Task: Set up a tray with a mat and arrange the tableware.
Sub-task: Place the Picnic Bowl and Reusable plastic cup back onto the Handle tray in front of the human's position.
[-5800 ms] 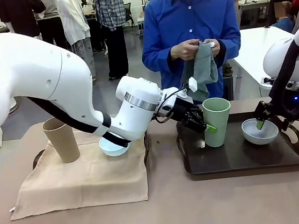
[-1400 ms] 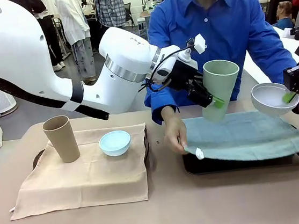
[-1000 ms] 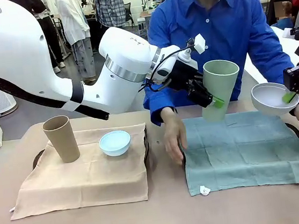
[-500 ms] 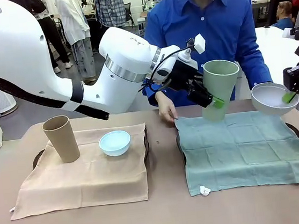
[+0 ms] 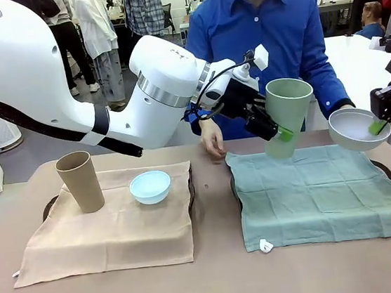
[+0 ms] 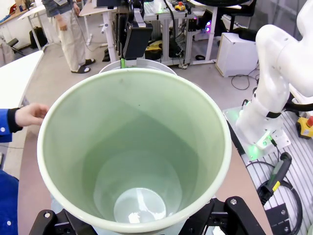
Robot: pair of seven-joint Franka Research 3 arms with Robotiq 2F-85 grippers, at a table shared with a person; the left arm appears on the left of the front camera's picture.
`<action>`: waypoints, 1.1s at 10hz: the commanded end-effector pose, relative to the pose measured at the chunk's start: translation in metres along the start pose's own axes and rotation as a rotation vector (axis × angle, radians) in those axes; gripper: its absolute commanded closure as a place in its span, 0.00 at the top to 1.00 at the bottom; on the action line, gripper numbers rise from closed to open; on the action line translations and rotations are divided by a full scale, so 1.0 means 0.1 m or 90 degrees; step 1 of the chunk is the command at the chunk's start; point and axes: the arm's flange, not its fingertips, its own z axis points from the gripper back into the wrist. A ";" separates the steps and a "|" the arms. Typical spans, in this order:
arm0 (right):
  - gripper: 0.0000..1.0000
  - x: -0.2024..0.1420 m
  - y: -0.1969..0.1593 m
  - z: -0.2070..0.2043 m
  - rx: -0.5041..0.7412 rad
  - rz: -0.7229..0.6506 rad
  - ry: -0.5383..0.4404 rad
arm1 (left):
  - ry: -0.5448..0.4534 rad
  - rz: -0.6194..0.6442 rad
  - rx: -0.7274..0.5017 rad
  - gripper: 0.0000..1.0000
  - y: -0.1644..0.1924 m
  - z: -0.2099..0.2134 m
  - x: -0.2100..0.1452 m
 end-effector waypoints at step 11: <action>0.00 -0.01 0.01 0.00 -0.004 0.001 -0.001 | -0.004 -0.011 -0.005 0.00 0.01 0.01 0.02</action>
